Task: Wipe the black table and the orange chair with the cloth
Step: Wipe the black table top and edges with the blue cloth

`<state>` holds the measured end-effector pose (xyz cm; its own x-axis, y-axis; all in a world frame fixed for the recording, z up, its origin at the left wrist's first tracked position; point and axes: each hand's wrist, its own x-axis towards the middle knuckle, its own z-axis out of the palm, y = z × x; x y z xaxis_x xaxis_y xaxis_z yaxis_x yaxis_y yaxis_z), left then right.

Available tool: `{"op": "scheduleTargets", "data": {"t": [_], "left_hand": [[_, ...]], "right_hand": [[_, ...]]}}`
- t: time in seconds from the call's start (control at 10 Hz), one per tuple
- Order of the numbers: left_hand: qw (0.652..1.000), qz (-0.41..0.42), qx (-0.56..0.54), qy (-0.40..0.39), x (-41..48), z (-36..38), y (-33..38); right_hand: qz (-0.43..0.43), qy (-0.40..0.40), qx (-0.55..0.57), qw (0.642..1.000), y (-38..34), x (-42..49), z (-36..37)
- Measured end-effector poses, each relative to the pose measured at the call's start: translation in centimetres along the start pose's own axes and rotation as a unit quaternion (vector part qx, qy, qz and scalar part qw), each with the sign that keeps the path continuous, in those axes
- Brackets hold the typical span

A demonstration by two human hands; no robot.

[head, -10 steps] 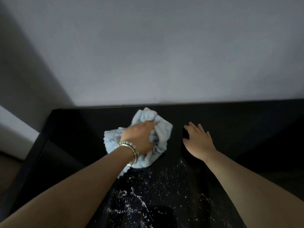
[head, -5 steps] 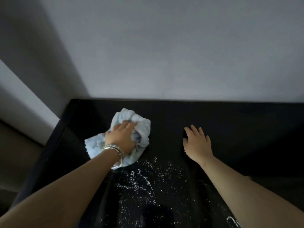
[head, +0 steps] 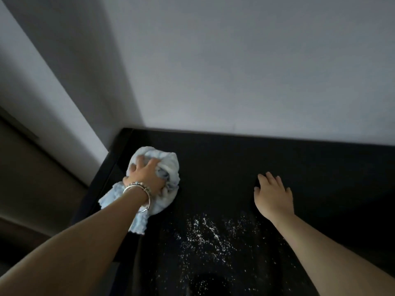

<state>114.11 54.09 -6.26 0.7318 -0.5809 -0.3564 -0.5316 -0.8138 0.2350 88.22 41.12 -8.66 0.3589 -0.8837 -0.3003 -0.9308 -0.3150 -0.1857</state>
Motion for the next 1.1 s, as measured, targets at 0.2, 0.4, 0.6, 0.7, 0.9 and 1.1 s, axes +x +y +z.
{"op": "scheduleTargets", "data": {"t": [0.2, 0.4, 0.6, 0.7, 0.9, 1.1], "left_hand": [[0.962, 0.264, 0.07, 0.013, -5.0, 3.9, 2.1], [0.915, 0.131, 0.351, 0.148, -5.6, -0.6, -2.1], [0.98, 0.149, 0.059, 0.113, -6.4, 2.1, -3.0], [0.964, 0.255, 0.068, 0.025, -10.3, 4.9, 0.5], [0.979, 0.187, -0.003, 0.086, -10.4, 1.0, -2.6], [0.994, -0.062, -0.013, 0.089, -8.3, 1.0, -11.5]], "right_hand": [[-0.005, 0.009, -0.011, 1.0, 0.2, -0.1, 0.2], [-0.011, -0.019, 0.001, 1.0, 0.9, -0.2, 0.0], [-0.007, -0.041, 0.006, 0.999, 0.7, -1.4, -0.1], [-0.006, -0.056, 0.018, 0.998, 0.6, -2.2, -0.2], [-0.028, -0.046, 0.003, 0.999, -0.5, -5.4, 0.4], [-0.077, -0.012, 0.014, 0.997, -2.4, -8.5, 1.8]]}}
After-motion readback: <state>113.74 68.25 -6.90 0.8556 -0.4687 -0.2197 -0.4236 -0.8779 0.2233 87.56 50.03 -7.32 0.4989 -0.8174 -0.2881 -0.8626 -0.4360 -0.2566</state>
